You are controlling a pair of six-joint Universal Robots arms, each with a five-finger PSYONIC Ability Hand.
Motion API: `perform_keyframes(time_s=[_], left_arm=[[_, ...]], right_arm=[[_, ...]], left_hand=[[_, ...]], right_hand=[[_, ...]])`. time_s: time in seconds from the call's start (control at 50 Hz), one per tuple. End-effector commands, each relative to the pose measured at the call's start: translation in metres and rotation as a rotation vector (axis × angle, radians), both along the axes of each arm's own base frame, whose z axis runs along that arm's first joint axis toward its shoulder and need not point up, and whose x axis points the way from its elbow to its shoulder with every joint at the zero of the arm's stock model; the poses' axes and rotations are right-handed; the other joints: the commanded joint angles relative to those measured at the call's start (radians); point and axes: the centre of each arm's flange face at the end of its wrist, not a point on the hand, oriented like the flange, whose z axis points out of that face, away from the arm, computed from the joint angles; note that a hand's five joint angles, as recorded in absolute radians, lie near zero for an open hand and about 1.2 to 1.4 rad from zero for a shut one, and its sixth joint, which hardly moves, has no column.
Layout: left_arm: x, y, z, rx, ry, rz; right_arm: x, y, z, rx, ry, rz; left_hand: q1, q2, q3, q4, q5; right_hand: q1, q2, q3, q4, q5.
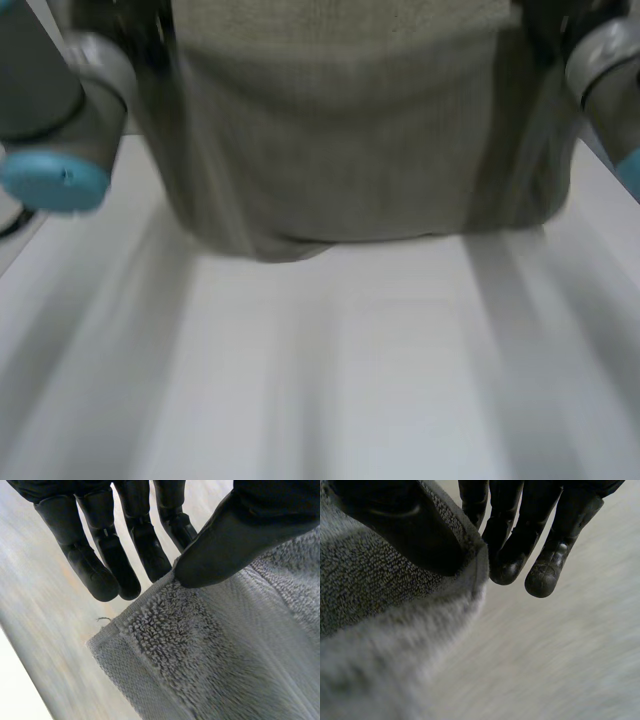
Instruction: Fold the towel.
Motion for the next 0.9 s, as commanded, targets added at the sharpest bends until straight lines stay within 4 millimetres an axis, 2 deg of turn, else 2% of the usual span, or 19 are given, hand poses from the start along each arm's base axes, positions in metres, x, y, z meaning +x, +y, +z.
perform_keyframes(time_s=[0.02,0.06,0.08,0.1,0.12,0.14,0.16,0.18,0.22,0.24,0.28,0.36,0.4,0.44,0.5,0.58,0.68,0.82,0.9], left_arm=[[0.012,0.013,0.081,-0.316,0.241,-0.053],[0.017,0.007,0.053,-0.209,0.206,-0.042],[0.017,0.007,0.053,-0.208,0.206,-0.042],[0.021,0.002,0.029,-0.132,0.178,-0.027],[0.021,0.002,0.029,-0.131,0.177,-0.027],[0.024,0.0,0.005,-0.056,0.148,-0.017],[0.027,0.002,-0.018,0.017,0.12,-0.014],[0.027,0.002,-0.018,0.017,0.12,-0.014],[0.034,0.016,-0.062,0.149,0.068,-0.021],[0.034,0.016,-0.062,0.15,0.068,-0.021],[0.051,0.024,-0.101,0.25,0.032,-0.008],[0.064,0.035,-0.132,0.308,0.016,-0.002],[0.069,0.042,-0.147,0.339,0.007,0.001],[0.073,0.059,-0.174,0.402,-0.011,-0.014],[0.075,0.077,-0.193,0.471,-0.027,-0.031],[0.077,0.092,-0.196,0.496,-0.035,-0.043],[0.091,0.11,-0.184,0.482,-0.051,-0.012],[0.098,0.141,-0.134,0.369,-0.077,-0.045],[0.097,0.149,-0.119,0.332,-0.076,-0.074]], right_arm=[[-0.01,0.032,0.053,-0.223,-0.169,0.048],[-0.007,0.034,0.023,-0.097,-0.132,0.064],[-0.007,0.034,0.023,-0.096,-0.132,0.064],[-0.005,0.036,0.005,-0.019,-0.112,0.074],[-0.006,0.039,-0.015,0.067,-0.084,0.084],[-0.006,0.039,-0.015,0.068,-0.084,0.084],[-0.006,0.043,-0.033,0.139,-0.061,0.094],[-0.007,0.048,-0.05,0.203,-0.041,0.106],[-0.007,0.054,-0.064,0.254,-0.023,0.121],[-0.007,0.054,-0.064,0.255,-0.023,0.121],[-0.009,0.067,-0.087,0.333,0.003,0.161],[-0.016,0.08,-0.109,0.413,0.023,0.184],[-0.022,0.092,-0.136,0.504,0.039,0.206],[-0.023,0.1,-0.147,0.544,0.045,0.217],[-0.026,0.114,-0.164,0.61,0.056,0.226],[-0.033,0.124,-0.165,0.624,0.065,0.212],[-0.05,0.135,-0.146,0.59,0.083,0.157],[-0.071,0.156,-0.1,0.611,0.1,0.101],[-0.07,0.161,-0.082,0.593,0.105,0.119]], left_hand=[[-0.056,-0.118,-0.147,-0.124,-0.282],[-0.056,-0.118,-0.147,-0.124,-0.282],[-0.056,-0.118,-0.147,-0.124,-0.282],[-0.056,-0.118,-0.147,-0.124,-0.282],[-0.056,-0.118,-0.147,-0.124,-0.282],[-0.056,-0.118,-0.147,-0.124,-0.282],[-0.056,-0.118,-0.147,-0.124,-0.282],[-0.056,-0.118,-0.147,-0.124,-0.282],[-0.056,-0.118,-0.147,-0.124,-0.282],[-0.056,-0.118,-0.147,-0.124,-0.282],[-0.056,-0.118,-0.147,-0.124,-0.282],[-0.056,-0.118,-0.147,-0.124,-0.282],[-0.056,-0.118,-0.147,-0.124,-0.282],[-0.056,-0.118,-0.147,-0.124,-0.282],[-0.056,-0.118,-0.147,-0.124,-0.282],[-0.056,-0.118,-0.147,-0.124,-0.282],[-0.056,-0.118,-0.147,-0.124,-0.282],[-0.056,-0.118,-0.147,-0.124,-0.282],[-0.056,-0.118,-0.147,-0.124,-0.282]], right_hand=[[0.068,0.058,0.062,0.053,0.044],[0.068,0.058,0.062,0.053,0.044],[0.068,0.058,0.062,0.053,0.044],[0.068,0.058,0.062,0.053,0.044],[0.068,0.058,0.062,0.053,0.044],[0.068,0.058,0.062,0.053,0.044],[0.068,0.058,0.062,0.053,0.044],[0.068,0.058,0.062,0.053,0.044],[0.068,0.058,0.062,0.053,0.044],[0.068,0.058,0.062,0.053,0.044],[0.068,0.058,0.062,0.053,0.044],[0.068,0.058,0.062,0.053,0.044],[0.068,0.058,0.062,0.053,0.044],[0.068,0.058,0.062,0.053,0.044],[0.068,0.058,0.062,0.053,0.044],[0.068,0.058,0.062,0.053,0.044],[0.068,0.058,0.062,0.053,0.044],[0.068,0.058,0.062,0.053,0.044],[0.068,0.058,0.062,0.053,0.044]])
